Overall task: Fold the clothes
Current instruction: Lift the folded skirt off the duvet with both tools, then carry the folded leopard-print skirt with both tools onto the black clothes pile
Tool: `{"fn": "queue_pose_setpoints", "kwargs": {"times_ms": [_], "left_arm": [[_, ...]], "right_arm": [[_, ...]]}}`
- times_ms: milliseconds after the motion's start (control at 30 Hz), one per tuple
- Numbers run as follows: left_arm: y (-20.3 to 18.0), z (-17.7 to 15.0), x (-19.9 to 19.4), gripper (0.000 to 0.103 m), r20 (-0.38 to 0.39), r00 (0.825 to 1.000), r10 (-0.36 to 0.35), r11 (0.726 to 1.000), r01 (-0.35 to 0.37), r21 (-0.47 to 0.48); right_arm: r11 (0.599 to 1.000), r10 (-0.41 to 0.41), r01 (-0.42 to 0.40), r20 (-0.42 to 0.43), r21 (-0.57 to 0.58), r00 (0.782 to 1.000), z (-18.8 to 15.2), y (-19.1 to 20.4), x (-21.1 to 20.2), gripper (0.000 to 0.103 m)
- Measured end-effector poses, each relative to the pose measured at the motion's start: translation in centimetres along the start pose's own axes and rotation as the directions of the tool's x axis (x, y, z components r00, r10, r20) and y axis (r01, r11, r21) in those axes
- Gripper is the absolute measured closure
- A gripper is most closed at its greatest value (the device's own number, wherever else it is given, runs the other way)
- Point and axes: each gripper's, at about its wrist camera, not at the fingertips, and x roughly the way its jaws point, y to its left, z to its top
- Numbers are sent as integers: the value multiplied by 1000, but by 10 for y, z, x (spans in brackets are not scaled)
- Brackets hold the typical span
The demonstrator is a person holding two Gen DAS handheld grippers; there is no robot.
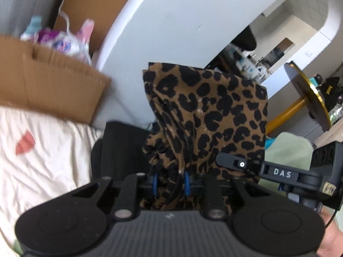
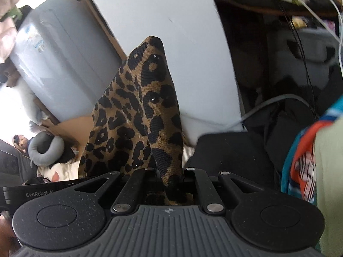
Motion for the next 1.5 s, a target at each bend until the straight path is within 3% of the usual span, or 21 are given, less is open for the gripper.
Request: {"fn": "queue_pose_setpoints", "kwargs": {"times_ms": [533, 933, 1133, 1200, 1233, 1300, 1500], "left_arm": [[86, -2, 119, 79, -115, 993, -28, 997, 19, -75], [119, 12, 170, 79, -133, 991, -26, 998, 17, -65], [122, 13, 187, 79, -153, 988, 17, 1000, -19, -10], [123, 14, 192, 76, -159, 987, 33, 999, -32, 9], [123, 12, 192, 69, -162, 985, 64, 998, -60, 27], [123, 13, 186, 63, -161, 982, 104, 994, -96, 57], [119, 22, 158, 65, -128, 977, 170, 979, -152, 137]], "right_arm": [[996, -63, 71, -120, 59, 991, -15, -73, 135, 98], [994, -103, 108, -154, 26, 983, -4, -98, 201, 98], [986, -157, 162, -155, 23, 975, -7, -118, 217, 92], [982, -183, 188, -153, 19, 971, -9, -124, 222, 80], [977, -207, 211, -151, 11, 967, -9, -127, 223, 79], [963, -268, 269, -138, -13, 953, -10, -127, 219, 78], [964, -264, 261, -71, -58, 962, -14, -114, 192, 78]]}}
